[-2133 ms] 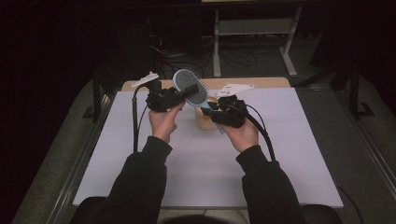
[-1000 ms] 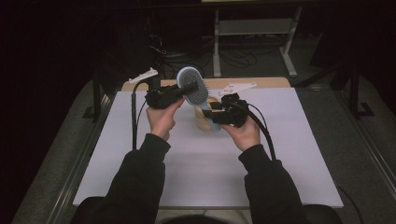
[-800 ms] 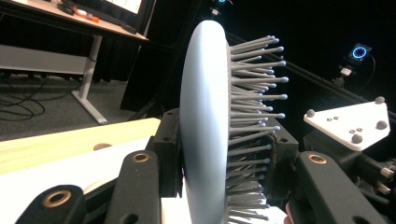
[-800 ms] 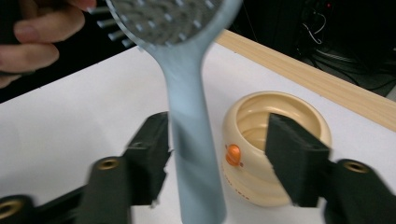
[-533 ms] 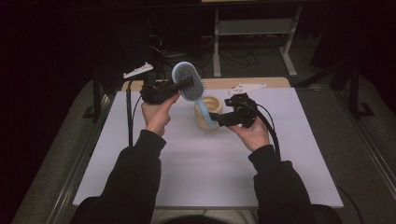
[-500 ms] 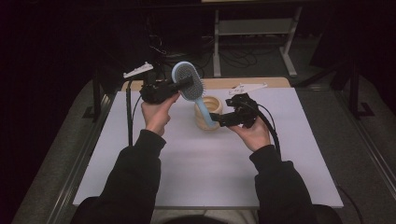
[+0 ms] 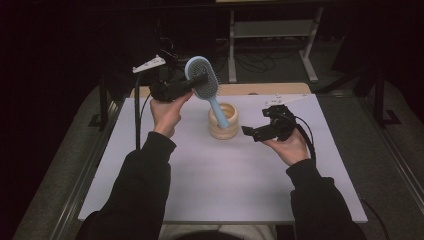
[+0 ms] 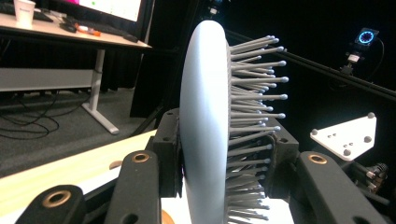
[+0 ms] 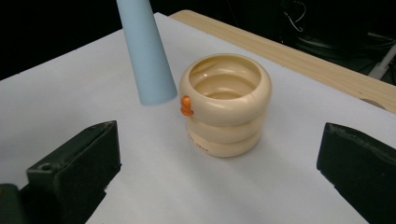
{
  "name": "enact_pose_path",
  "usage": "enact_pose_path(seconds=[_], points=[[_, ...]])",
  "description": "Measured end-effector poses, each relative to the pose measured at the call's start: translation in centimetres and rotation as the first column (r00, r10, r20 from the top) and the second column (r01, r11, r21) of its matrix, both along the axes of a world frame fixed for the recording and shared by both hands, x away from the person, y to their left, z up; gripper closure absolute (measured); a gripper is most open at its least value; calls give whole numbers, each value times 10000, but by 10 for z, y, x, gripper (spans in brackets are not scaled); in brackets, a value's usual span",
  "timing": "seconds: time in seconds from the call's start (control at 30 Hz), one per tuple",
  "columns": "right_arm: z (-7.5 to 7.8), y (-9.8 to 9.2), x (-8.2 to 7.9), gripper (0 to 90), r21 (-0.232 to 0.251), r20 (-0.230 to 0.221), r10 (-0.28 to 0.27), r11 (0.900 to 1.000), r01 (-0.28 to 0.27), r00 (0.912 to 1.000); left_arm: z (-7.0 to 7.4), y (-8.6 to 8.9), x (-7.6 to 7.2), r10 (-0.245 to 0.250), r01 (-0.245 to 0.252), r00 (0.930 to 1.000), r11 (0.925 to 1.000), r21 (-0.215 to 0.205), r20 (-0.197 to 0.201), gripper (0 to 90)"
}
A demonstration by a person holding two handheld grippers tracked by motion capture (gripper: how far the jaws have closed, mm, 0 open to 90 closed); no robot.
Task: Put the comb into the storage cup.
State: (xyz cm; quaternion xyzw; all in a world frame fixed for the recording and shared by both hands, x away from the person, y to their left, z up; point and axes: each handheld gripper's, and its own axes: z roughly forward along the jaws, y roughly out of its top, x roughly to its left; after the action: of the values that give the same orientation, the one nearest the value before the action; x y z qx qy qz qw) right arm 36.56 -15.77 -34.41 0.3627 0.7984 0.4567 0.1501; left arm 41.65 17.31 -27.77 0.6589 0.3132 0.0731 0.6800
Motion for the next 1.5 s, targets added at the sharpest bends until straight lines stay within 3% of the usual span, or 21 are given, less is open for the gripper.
enact_pose_path(seconds=[0.37,0.8,1.23,1.4,1.5], points=[[-11,-39,-9,0,434,33,-305,9986,303,9995,16,-5,8,-43,20,9992,9983,575,404,579],[-26,-75,-22,0,791,126,-760,9941,748,9970,23,-4,17,10,-46,9982,9982,595,600,578],[-46,-106,-39,0,961,-69,-1290,9870,1290,9916,23,-4,34,134,-204,9968,9958,888,784,577],[-51,-118,-49,0,1003,57,-1428,9848,1415,9897,20,-8,41,160,-240,9966,9948,988,813,577],[-53,-126,-56,0,1102,152,-1541,9823,1515,9879,16,-13,44,159,-269,9960,9917,1253,874,577]])
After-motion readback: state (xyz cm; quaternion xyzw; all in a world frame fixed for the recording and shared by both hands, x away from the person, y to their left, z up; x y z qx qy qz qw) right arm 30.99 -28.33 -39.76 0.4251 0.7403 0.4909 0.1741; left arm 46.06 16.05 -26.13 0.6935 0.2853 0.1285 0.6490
